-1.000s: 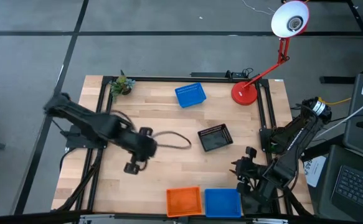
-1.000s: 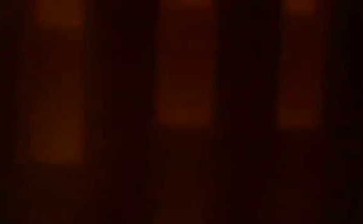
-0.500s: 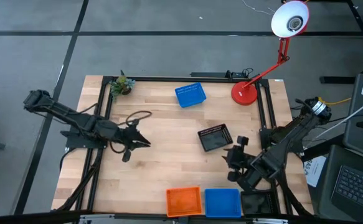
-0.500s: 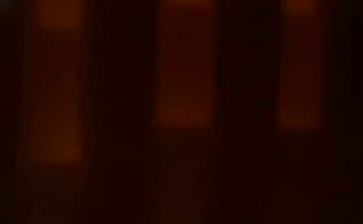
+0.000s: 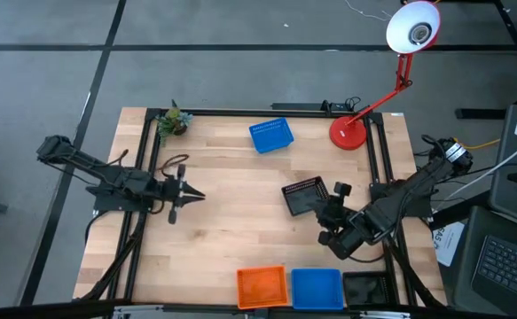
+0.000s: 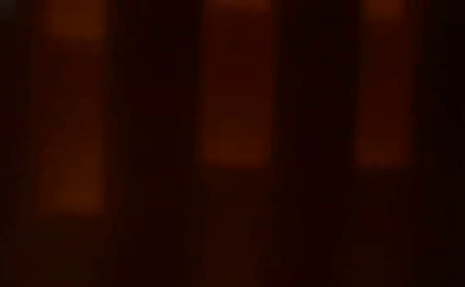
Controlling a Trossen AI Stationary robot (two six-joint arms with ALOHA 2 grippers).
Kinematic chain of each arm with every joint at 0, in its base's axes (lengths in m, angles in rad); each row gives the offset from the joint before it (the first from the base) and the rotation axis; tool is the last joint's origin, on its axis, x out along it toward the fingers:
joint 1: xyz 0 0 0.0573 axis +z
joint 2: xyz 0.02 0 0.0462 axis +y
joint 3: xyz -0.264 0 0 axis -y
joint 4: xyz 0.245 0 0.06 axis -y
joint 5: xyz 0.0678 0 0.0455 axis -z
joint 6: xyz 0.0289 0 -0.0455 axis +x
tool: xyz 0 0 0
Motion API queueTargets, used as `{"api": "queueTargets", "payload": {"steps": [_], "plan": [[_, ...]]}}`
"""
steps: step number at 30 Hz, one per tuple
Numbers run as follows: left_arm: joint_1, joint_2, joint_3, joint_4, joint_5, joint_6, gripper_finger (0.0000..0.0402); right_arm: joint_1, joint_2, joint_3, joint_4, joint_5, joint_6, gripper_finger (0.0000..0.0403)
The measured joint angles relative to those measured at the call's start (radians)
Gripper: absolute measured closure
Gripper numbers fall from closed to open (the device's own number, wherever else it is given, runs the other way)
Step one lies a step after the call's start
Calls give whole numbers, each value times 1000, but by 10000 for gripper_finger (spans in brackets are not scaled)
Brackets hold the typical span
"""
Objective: Stack baskets by color
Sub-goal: Stack the top blue bin on the bottom blue bin
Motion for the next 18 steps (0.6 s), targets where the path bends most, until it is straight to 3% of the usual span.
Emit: {"api": "queueTargets", "payload": {"steps": [10,18], "plan": [[119,-204,-106,19,155,107,370,-63,-1,0,8,10,-63,268],[258,-213,-106,25,304,119,370,-195,-1,0,86,102,-262,268]]}}
